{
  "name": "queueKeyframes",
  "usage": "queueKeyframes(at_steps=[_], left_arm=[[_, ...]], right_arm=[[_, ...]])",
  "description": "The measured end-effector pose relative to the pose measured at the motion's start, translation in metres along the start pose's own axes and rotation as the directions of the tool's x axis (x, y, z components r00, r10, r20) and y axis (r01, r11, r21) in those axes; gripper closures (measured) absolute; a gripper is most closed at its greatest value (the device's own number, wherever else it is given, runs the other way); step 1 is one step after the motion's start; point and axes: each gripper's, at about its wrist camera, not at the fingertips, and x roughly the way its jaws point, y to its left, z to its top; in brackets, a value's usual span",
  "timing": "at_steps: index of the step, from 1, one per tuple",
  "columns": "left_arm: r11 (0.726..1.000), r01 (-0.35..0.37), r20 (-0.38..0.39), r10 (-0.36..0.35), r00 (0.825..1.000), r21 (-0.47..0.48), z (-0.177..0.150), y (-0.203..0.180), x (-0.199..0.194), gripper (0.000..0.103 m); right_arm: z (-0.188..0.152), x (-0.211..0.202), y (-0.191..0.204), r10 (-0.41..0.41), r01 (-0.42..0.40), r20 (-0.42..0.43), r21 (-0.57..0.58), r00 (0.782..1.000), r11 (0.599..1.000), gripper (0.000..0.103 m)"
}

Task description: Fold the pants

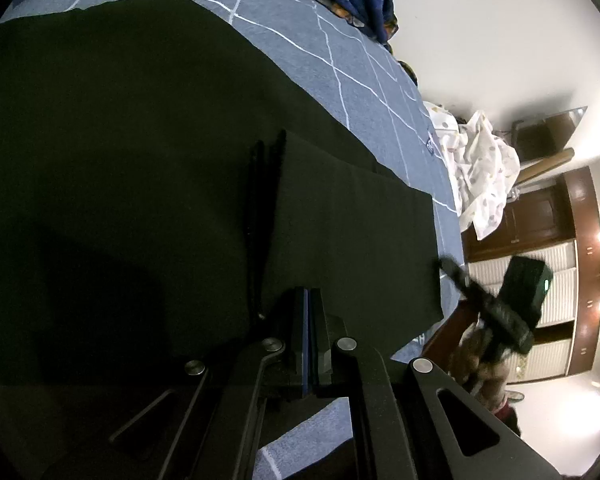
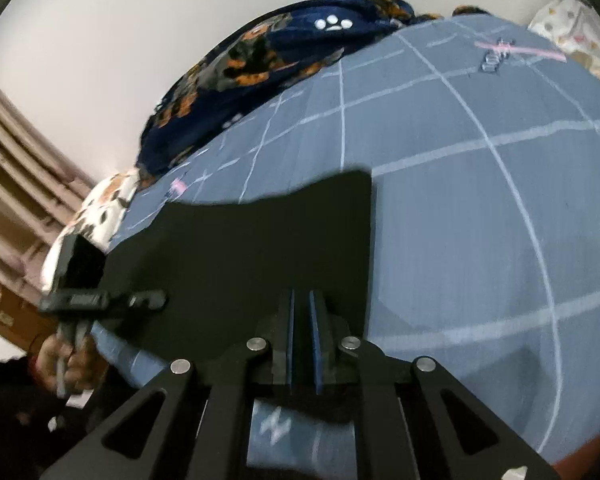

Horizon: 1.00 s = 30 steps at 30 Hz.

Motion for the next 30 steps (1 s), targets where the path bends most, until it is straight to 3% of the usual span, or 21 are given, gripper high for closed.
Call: queueKeyframes(at_steps=[7, 9, 13, 18, 23, 25, 30], left_arm=[[1.0, 0.012, -0.004, -0.012, 1.0, -0.006, 0.001, 0.003, 0.002, 0.099], [1.0, 0.014, -0.006, -0.014, 1.0, -0.005, 0.002, 0.004, 0.002, 0.099], [1.0, 0.022, -0.003, -0.022, 1.0, -0.012, 0.001, 0.005, 0.002, 0.099], [1.0, 0.017, 0.011, -0.017, 1.0, 0.012, -0.002, 0.004, 0.0, 0.099], [0.999, 0.002, 0.015, -0.002, 1.0, 0.035, -0.002, -0.002, -0.004, 0.099], [0.995, -0.03, 0.053, 0.025, 0.998, 0.092, -0.004, -0.012, -0.019, 0.098], [0.982, -0.036, 0.13, 0.011, 0.992, 0.187, -0.007, -0.018, -0.077, 0.094]], right_arm=[[0.045, 0.028, -0.006, -0.085, 0.084, 0.016, 0.035, 0.996, 0.996, 0.096], [0.046, 0.034, -0.013, -0.1, 0.1, 0.005, 0.059, 0.995, 0.993, 0.103], [0.044, 0.037, -0.011, -0.134, 0.134, 0.012, 0.049, 0.991, 0.99, 0.103], [0.043, 0.041, 0.005, -0.223, 0.223, 0.012, -0.05, 0.975, 0.973, 0.103], [0.05, 0.035, 0.009, -0.244, 0.244, -0.021, 0.001, 0.97, 0.97, 0.103], [0.047, 0.024, 0.026, -0.263, 0.264, 0.032, -0.031, 0.964, 0.964, 0.092], [0.027, 0.002, 0.087, -0.141, 0.155, 0.11, -0.13, 0.984, 0.979, 0.09]])
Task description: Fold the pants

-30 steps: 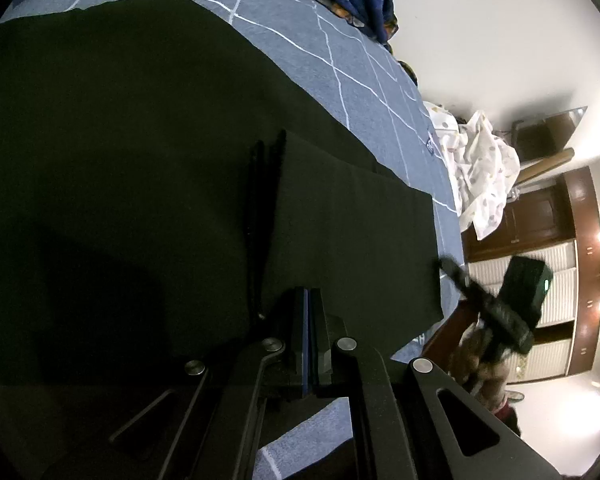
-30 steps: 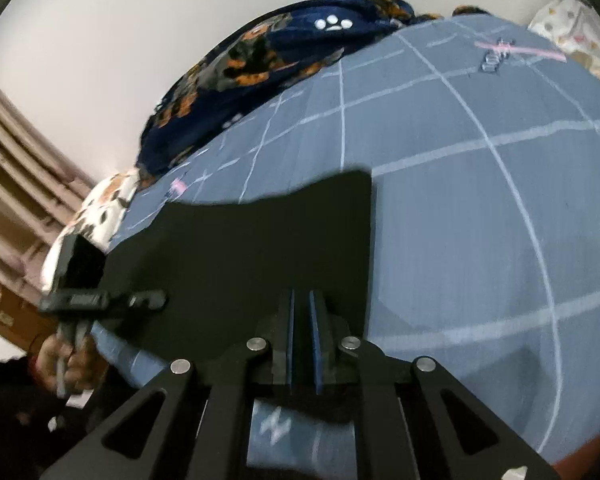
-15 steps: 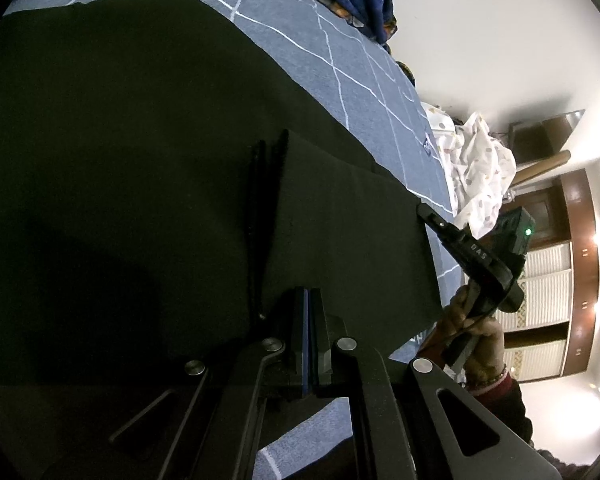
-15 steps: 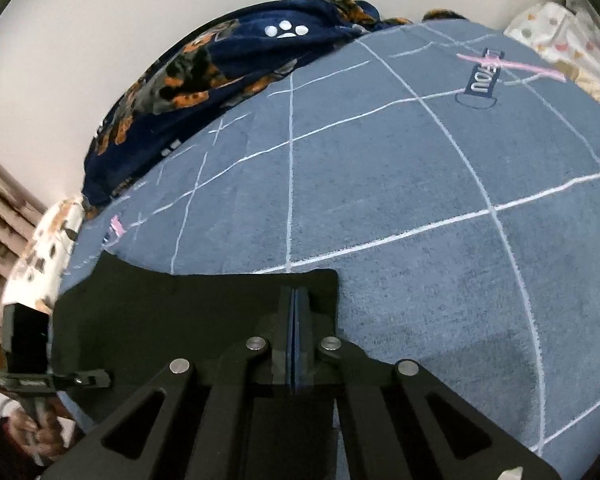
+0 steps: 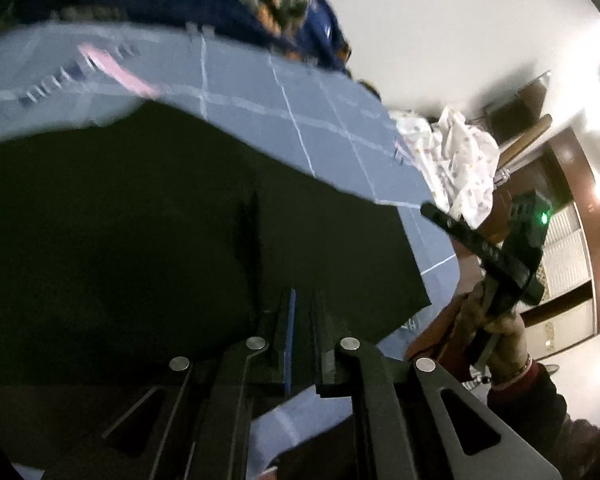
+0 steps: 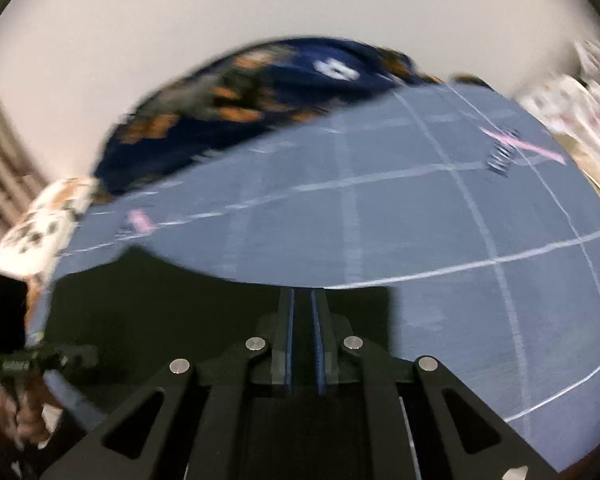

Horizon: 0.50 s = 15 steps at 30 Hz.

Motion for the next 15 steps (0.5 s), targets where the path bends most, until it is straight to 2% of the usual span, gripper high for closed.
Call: queueKeyframes(at_steps=[2, 3, 4, 5, 6, 7, 9, 12, 15], left_arm=[[1.0, -0.012, 0.048, 0.013, 0.999, -0.019, 0.002, 0.017, -0.037, 0.092], [0.999, -0.022, 0.066, 0.025, 0.998, -0.034, 0.002, 0.028, -0.054, 0.087], [0.998, -0.042, 0.081, 0.046, 0.996, -0.052, 0.002, 0.043, -0.074, 0.078], [0.995, -0.072, 0.096, 0.079, 0.992, -0.07, 0.001, 0.059, -0.095, 0.071], [0.99, -0.107, 0.121, 0.118, 0.986, -0.091, -0.001, 0.078, -0.119, 0.059], [0.984, -0.135, 0.145, 0.152, 0.978, -0.118, -0.005, 0.097, -0.141, 0.053], [0.972, -0.158, 0.157, 0.186, 0.97, -0.176, -0.012, 0.13, -0.169, 0.053], [0.954, -0.139, 0.11, 0.173, 0.979, -0.266, -0.02, 0.184, -0.193, 0.053], [0.958, -0.151, 0.041, 0.165, 0.985, -0.244, -0.024, 0.207, -0.185, 0.053]], right_arm=[[-0.009, -0.003, 0.022, 0.07, -0.07, -0.003, 0.002, 0.998, 0.998, 0.077], [-0.015, -0.003, 0.033, 0.113, -0.113, -0.009, 0.01, 0.994, 0.994, 0.074], [-0.021, -0.002, 0.043, 0.149, -0.149, -0.018, 0.016, 0.989, 0.989, 0.069], [-0.026, -0.001, 0.054, 0.176, -0.176, -0.03, 0.018, 0.984, 0.984, 0.068], [-0.034, 0.002, 0.066, 0.207, -0.206, -0.043, 0.021, 0.977, 0.978, 0.068], [-0.039, 0.005, 0.074, 0.231, -0.23, -0.055, 0.026, 0.971, 0.973, 0.068], [-0.051, 0.013, 0.092, 0.287, -0.284, -0.092, 0.046, 0.954, 0.958, 0.068], [-0.061, 0.029, 0.111, 0.322, -0.317, -0.15, 0.061, 0.935, 0.947, 0.068], [-0.063, 0.041, 0.129, 0.331, -0.328, -0.186, 0.046, 0.925, 0.944, 0.068]])
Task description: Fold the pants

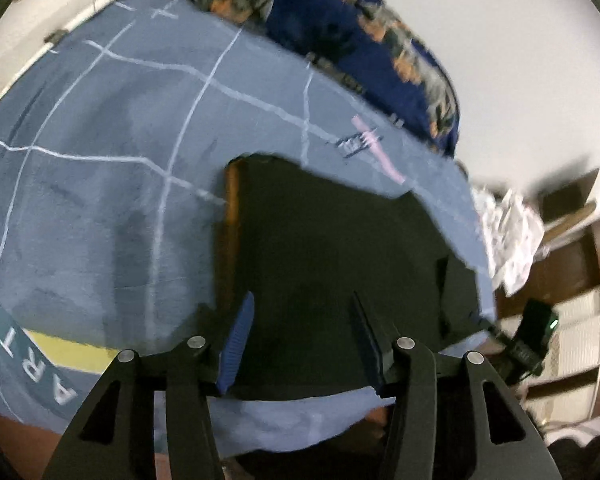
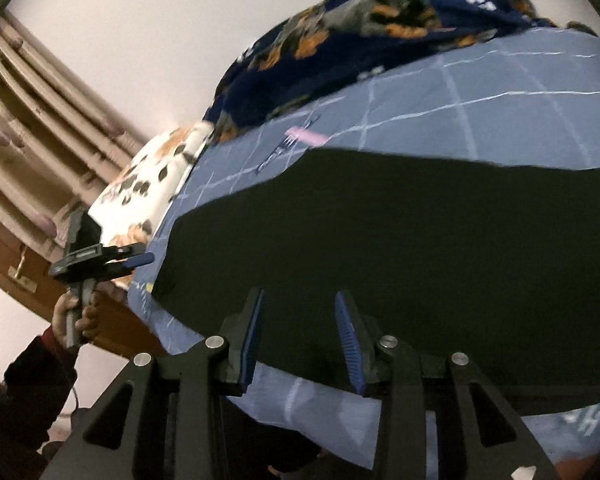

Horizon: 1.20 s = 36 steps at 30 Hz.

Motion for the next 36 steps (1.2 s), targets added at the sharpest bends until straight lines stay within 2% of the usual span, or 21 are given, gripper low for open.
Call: queueKeyframes(at_steps=[5, 9, 13, 14, 16, 17, 19, 20, 21, 24, 26, 29, 32, 34, 36], left_arm=[[0.994, 0.039, -0.075, -0.031, 0.997, 0.101, 0.007, 0.0, 0.031, 0.051], [0.991, 0.103, -0.083, -0.096, 0.992, 0.084, 0.019, 0.009, 0.039, 0.049], [0.988, 0.11, -0.112, -0.098, 0.989, 0.107, 0.024, 0.01, 0.037, 0.049], [0.99, 0.105, -0.096, -0.095, 0.991, 0.099, 0.025, 0.013, 0.031, 0.049], [0.993, 0.074, -0.048, -0.07, 0.996, 0.097, 0.025, 0.015, 0.023, 0.049], [0.993, 0.033, -0.038, -0.029, 0.999, 0.112, 0.023, 0.016, 0.021, 0.049], [0.988, -0.038, -0.052, 0.047, 0.998, 0.151, 0.018, 0.014, 0.029, 0.049], [0.983, -0.059, -0.08, 0.073, 0.994, 0.173, 0.015, 0.012, 0.036, 0.049], [0.977, -0.07, -0.075, 0.087, 0.993, 0.199, 0.011, 0.008, 0.038, 0.049], [0.959, -0.096, -0.07, 0.119, 0.99, 0.265, 0.008, -0.008, 0.044, 0.038], [0.922, -0.166, -0.051, 0.196, 0.979, 0.35, 0.002, -0.023, 0.051, 0.037], [0.835, -0.294, 0.048, 0.307, 0.95, 0.465, -0.012, -0.044, 0.057, 0.037], [0.789, -0.371, 0.128, 0.356, 0.926, 0.49, -0.021, -0.056, 0.057, 0.044], [0.76, -0.419, 0.172, 0.387, 0.906, 0.497, -0.025, -0.058, 0.053, 0.055], [0.722, -0.456, 0.203, 0.414, 0.887, 0.521, -0.029, -0.063, 0.055, 0.057]], right_arm=[[0.001, 0.009, 0.017, -0.014, 0.013, -0.035, -0.036, 0.999, 0.999, 0.063], [0.002, 0.008, 0.02, -0.021, 0.02, -0.039, -0.026, 0.999, 0.999, 0.061], [0.003, 0.013, 0.02, -0.012, 0.012, -0.05, 0.0, 0.999, 1.0, 0.057], [0.002, 0.014, 0.021, -0.006, 0.006, -0.051, 0.004, 0.999, 1.0, 0.057], [0.001, 0.017, 0.021, -0.001, 0.001, -0.055, 0.004, 0.998, 1.0, 0.056], [0.001, 0.019, 0.022, 0.001, -0.001, -0.061, 0.003, 0.998, 1.0, 0.055], [0.001, 0.025, 0.02, 0.004, -0.004, -0.074, 0.011, 0.997, 1.0, 0.055], [-0.001, 0.027, 0.019, 0.007, -0.005, -0.081, 0.018, 0.997, 1.0, 0.055], [0.0, 0.03, 0.018, 0.008, -0.005, -0.093, 0.03, 0.996, 1.0, 0.055], [-0.002, 0.034, 0.018, 0.012, -0.007, -0.101, 0.05, 0.995, 0.999, 0.055], [-0.003, 0.035, 0.019, 0.008, -0.003, -0.103, 0.049, 0.995, 0.999, 0.054], [-0.001, 0.036, 0.023, 0.004, 0.001, -0.105, 0.047, 0.994, 0.999, 0.052], [-0.001, 0.037, 0.027, -0.001, 0.006, -0.105, 0.048, 0.994, 0.999, 0.048], [-0.001, 0.041, 0.029, -0.003, 0.009, -0.113, 0.048, 0.994, 0.999, 0.045], [-0.003, 0.046, 0.03, -0.004, 0.01, -0.123, 0.05, 0.992, 0.999, 0.044]])
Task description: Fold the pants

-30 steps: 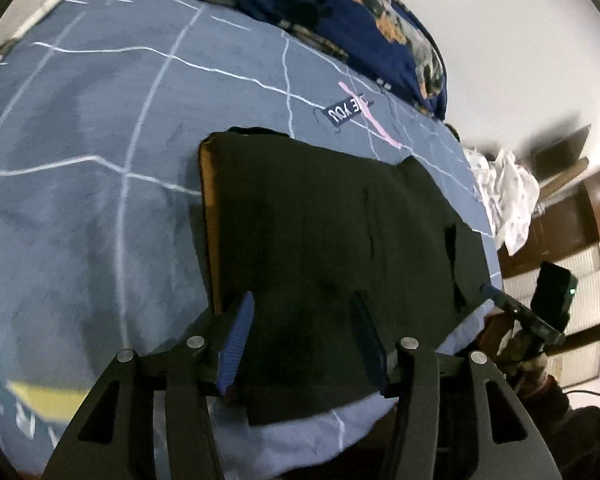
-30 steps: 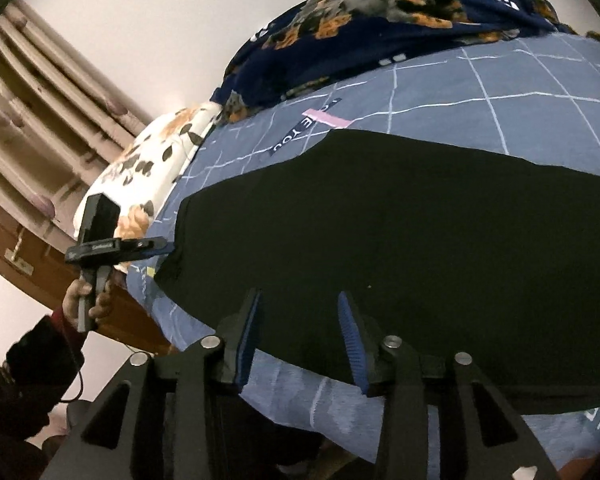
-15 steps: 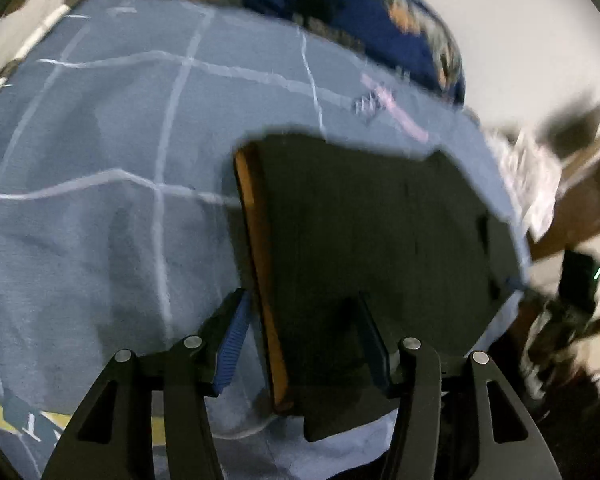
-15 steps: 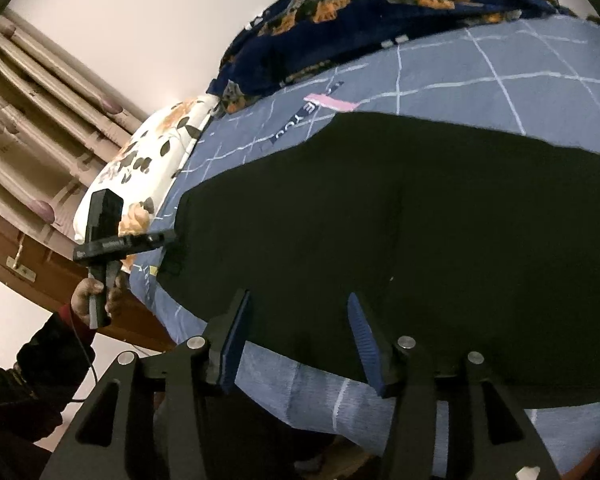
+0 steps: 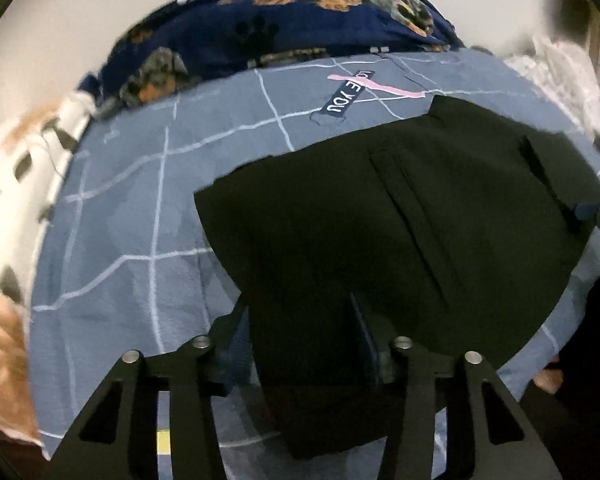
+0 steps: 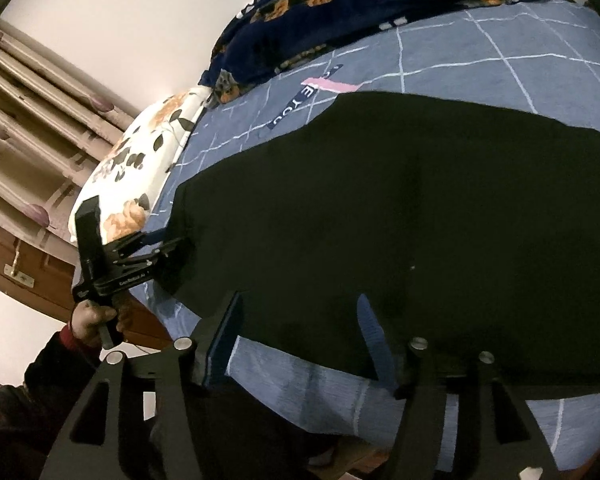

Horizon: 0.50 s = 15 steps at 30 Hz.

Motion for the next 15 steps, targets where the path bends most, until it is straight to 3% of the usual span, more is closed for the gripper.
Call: queueKeyframes(at_steps=[6, 15], left_arm=[[0.996, -0.069, 0.01, 0.069, 0.998, 0.06, 0.002, -0.011, -0.001, 0.06], [0.995, -0.078, 0.008, 0.077, 0.997, 0.064, 0.005, -0.013, 0.003, 0.06]], right_arm=[[-0.002, 0.005, 0.005, 0.004, -0.004, -0.011, -0.001, 1.0, 1.0, 0.044], [-0.002, 0.006, -0.005, 0.024, -0.023, -0.007, 0.06, 1.0, 0.998, 0.04]])
